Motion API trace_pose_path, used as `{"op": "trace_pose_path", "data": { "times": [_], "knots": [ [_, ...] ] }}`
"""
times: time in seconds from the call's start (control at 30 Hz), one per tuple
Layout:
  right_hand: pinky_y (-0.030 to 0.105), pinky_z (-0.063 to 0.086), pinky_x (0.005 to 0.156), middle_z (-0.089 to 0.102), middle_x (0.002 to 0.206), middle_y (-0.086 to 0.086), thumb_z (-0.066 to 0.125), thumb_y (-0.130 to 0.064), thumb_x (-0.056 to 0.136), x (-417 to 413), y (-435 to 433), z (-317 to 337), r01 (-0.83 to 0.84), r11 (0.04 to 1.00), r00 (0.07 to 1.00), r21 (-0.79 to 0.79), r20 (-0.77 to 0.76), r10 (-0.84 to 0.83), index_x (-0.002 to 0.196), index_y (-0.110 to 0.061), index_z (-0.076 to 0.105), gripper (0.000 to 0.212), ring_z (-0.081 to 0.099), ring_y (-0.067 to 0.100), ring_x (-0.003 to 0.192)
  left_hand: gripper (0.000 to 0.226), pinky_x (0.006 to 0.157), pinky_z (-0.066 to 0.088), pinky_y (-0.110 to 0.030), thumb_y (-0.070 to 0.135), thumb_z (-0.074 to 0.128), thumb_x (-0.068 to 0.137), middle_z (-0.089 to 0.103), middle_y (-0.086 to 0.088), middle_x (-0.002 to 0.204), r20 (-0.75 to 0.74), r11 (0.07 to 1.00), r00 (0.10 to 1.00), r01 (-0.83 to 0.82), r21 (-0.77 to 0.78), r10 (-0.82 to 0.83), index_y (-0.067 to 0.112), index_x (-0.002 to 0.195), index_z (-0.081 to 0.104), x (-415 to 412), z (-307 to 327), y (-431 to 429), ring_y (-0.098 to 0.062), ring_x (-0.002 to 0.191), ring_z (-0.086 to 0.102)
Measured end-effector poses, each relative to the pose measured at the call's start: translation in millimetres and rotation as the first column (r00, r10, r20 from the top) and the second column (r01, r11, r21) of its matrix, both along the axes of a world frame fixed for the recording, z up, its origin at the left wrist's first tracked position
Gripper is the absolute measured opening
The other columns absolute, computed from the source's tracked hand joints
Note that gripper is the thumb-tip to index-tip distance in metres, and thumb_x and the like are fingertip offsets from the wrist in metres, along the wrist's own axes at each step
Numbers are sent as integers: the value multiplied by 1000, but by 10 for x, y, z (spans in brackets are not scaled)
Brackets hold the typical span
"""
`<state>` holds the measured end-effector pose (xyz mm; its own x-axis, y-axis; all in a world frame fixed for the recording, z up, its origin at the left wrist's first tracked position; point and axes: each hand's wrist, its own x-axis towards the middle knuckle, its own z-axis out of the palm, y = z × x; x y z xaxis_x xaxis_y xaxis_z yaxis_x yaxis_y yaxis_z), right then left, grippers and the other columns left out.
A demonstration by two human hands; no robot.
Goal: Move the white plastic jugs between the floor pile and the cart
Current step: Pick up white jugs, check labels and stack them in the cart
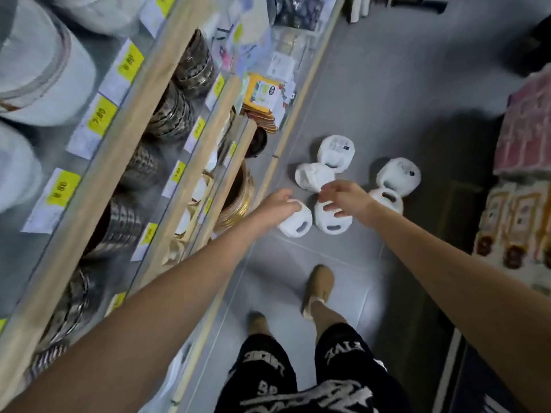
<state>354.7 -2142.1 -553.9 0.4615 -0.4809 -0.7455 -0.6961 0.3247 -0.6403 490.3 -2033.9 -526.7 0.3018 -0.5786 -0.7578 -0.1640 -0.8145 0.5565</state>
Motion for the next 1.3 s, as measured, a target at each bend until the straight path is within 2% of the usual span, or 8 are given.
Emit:
{"op": "trace_pose_path", "data": {
  "times": [0.17, 0.4, 0.53, 0.73, 0.83, 1.0, 1.1, 1.3],
  "knots": [
    [30, 42, 68, 61, 98, 7, 57, -12, 91, 66, -104, -591, 161, 976, 987, 146, -37, -157, 91, -20, 60, 9, 57, 15, 75, 53, 89, 32, -20, 21, 57, 94, 43, -8, 146, 2, 996, 998, -69, 58, 69, 13, 143, 38, 134, -552, -230, -18, 124, 46],
    [33, 44, 81, 57, 112, 6, 58, -21, 94, 297, -50, -1697, 350, 917, 936, 191, -111, -334, 136, -14, 47, 44, 52, 21, 102, 63, 98, 30, -24, 27, 59, 92, 36, -7, 150, -16, 989, 998, -54, 139, 57, 15, 147, 32, 360, -1714, -458, -23, 133, 40],
    [36, 43, 98, 59, 116, 7, 56, -19, 95, 458, 12, -2510, 455, 867, 890, 205, -142, -434, 140, -13, 43, 48, 52, 19, 105, 74, 107, 32, -32, 40, 64, 83, 37, -5, 149, -54, 982, 998, -16, 190, 27, 17, 146, 33, 507, -2620, -549, -25, 134, 40],
    [26, 41, 80, 59, 127, 13, 58, -17, 94, 666, 196, -3880, 514, 839, 852, 180, -222, -475, 140, -10, 44, 49, 53, 20, 100, 64, 89, 29, -21, 31, 57, 93, 32, -3, 152, -36, 962, 998, 61, 264, -54, 20, 149, 28, 718, -4114, -664, -22, 134, 38],
    [31, 43, 96, 49, 140, 15, 60, -19, 93, 707, 282, -4545, 551, 818, 823, 167, -269, -500, 143, -12, 41, 54, 53, 26, 120, 61, 90, 31, -20, 28, 58, 94, 34, -4, 150, -12, 957, 998, 63, 283, -63, 19, 147, 30, 778, -4804, -685, -21, 133, 39],
    [38, 28, 115, 30, 155, 6, 61, -25, 93, 770, 416, -5392, 499, 865, 844, 52, -254, -471, 152, -18, 25, 70, 32, 25, 141, 80, 105, 42, -34, 37, 69, 79, 42, -5, 145, 84, 971, 993, 63, 229, -84, 19, 147, 31, 936, -5756, -644, -25, 130, 46],
    [45, 26, 117, 20, 158, 6, 66, -33, 89, 854, 472, -5786, 500, 866, 839, -6, -244, -486, 154, -21, 14, 84, 24, 27, 144, 92, 114, 29, -34, 41, 70, 82, 21, -9, 156, 124, 970, 986, 80, 231, -110, 16, 152, 16, 1059, -6144, -648, -23, 142, 28],
    [45, 33, 114, 34, 149, 6, 81, -59, 59, 934, 488, -6279, 711, 700, 691, 65, -247, -679, 150, -20, 17, 117, 37, 25, 136, 105, 104, 34, -25, 49, 76, 73, 34, 7, 147, 1, 983, 998, 65, 171, -67, 19, 153, 14, 1291, -6719, -667, -9, 130, 39]
  ]
}}
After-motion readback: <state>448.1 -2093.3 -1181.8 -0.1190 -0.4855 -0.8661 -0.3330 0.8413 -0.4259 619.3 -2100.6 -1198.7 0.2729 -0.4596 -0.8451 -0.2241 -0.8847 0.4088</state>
